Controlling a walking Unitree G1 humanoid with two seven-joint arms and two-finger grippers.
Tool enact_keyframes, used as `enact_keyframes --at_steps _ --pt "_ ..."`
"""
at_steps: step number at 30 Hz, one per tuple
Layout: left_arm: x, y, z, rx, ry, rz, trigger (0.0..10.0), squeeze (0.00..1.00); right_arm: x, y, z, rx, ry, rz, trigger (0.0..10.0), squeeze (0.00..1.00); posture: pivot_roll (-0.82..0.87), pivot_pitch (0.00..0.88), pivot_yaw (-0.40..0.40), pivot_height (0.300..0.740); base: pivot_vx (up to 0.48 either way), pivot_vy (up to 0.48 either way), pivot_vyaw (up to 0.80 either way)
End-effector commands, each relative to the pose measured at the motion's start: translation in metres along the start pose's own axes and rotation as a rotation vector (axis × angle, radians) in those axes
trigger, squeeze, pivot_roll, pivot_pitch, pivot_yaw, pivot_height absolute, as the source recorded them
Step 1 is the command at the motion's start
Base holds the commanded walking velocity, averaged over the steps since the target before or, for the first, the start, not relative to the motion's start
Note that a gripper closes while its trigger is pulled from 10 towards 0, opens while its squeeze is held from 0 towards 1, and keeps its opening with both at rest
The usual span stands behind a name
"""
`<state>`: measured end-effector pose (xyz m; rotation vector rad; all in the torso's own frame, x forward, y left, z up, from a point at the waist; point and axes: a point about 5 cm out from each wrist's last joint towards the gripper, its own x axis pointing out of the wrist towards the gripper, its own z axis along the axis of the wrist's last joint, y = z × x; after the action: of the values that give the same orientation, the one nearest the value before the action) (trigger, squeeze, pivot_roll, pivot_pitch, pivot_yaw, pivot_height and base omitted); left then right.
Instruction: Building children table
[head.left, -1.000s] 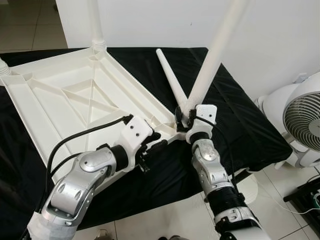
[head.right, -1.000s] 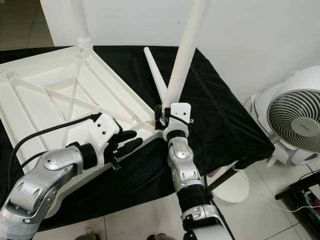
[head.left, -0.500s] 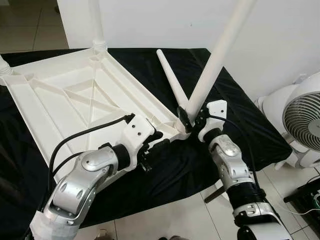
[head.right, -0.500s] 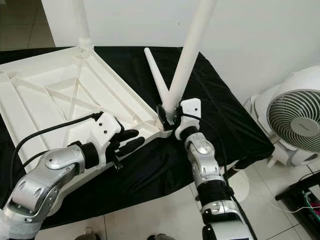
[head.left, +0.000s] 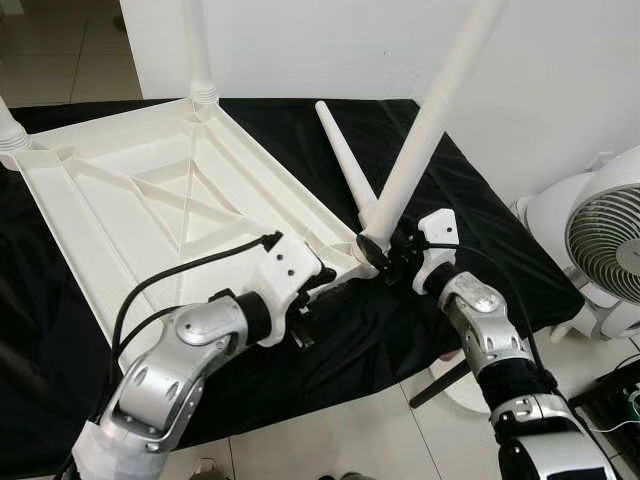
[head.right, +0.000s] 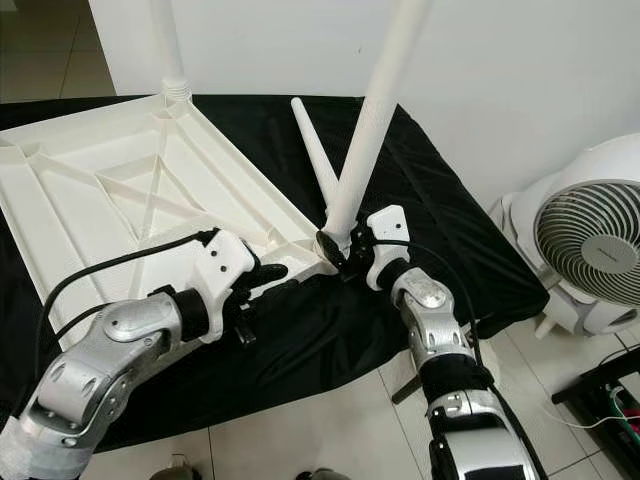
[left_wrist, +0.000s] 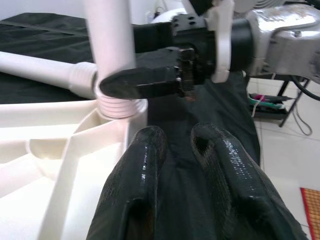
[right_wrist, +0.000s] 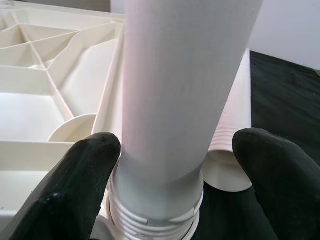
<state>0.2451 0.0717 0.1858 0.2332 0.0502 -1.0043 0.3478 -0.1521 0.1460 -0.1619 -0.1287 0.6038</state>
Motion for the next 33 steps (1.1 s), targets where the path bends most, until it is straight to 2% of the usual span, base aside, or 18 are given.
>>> enact_keyframes --at_steps 1,6,15,23,27,31,32,33 --pt "0.004 0.002 -0.003 -0.002 0.026 0.061 10.0 0.0 -0.001 -0.004 0.0 -0.015 0.006 0.015 10.0 0.0 0.1 0.034 -0.103 0.74 0.0 0.0 0.0" --pt "0.008 0.004 -0.007 -0.009 0.043 0.096 10.0 0.0 0.003 -0.006 -0.001 -0.036 0.025 0.052 10.0 0.0 0.11 0.029 -0.1 0.74 0.0 0.0 0.0" --pt "0.017 0.012 -0.016 -0.017 0.049 0.238 10.0 0.0 0.01 -0.009 0.0 -0.062 0.027 0.077 10.0 0.0 0.11 0.031 -0.106 0.74 0.0 0.0 0.0" --pt "0.026 0.012 -0.019 -0.047 -0.02 0.326 10.0 0.0 0.015 -0.003 -0.003 -0.068 0.028 0.1 10.0 0.0 0.1 0.046 -0.124 0.74 0.0 0.0 0.0" --pt "0.026 0.013 -0.019 -0.059 -0.04 0.334 10.0 0.0 0.016 -0.003 -0.004 -0.072 0.03 0.104 10.0 0.0 0.11 0.045 -0.127 0.74 0.0 0.0 0.0" --pt "0.023 0.015 -0.024 -0.011 -0.041 0.34 10.0 0.0 0.017 -0.002 -0.004 -0.073 0.033 0.118 10.0 0.0 0.11 0.046 -0.127 0.74 0.0 0.0 0.0" --pt "0.023 0.014 -0.025 -0.005 -0.038 0.326 10.0 0.0 0.017 -0.001 -0.005 -0.074 0.033 0.122 9.4 0.0 0.11 0.046 -0.127 0.74 0.0 0.0 0.0" --pt "0.022 0.014 -0.025 -0.003 -0.036 0.315 10.0 0.0 0.017 -0.001 -0.005 -0.074 0.033 0.123 9.4 0.0 0.11 0.046 -0.127 0.74 0.0 0.0 0.0"
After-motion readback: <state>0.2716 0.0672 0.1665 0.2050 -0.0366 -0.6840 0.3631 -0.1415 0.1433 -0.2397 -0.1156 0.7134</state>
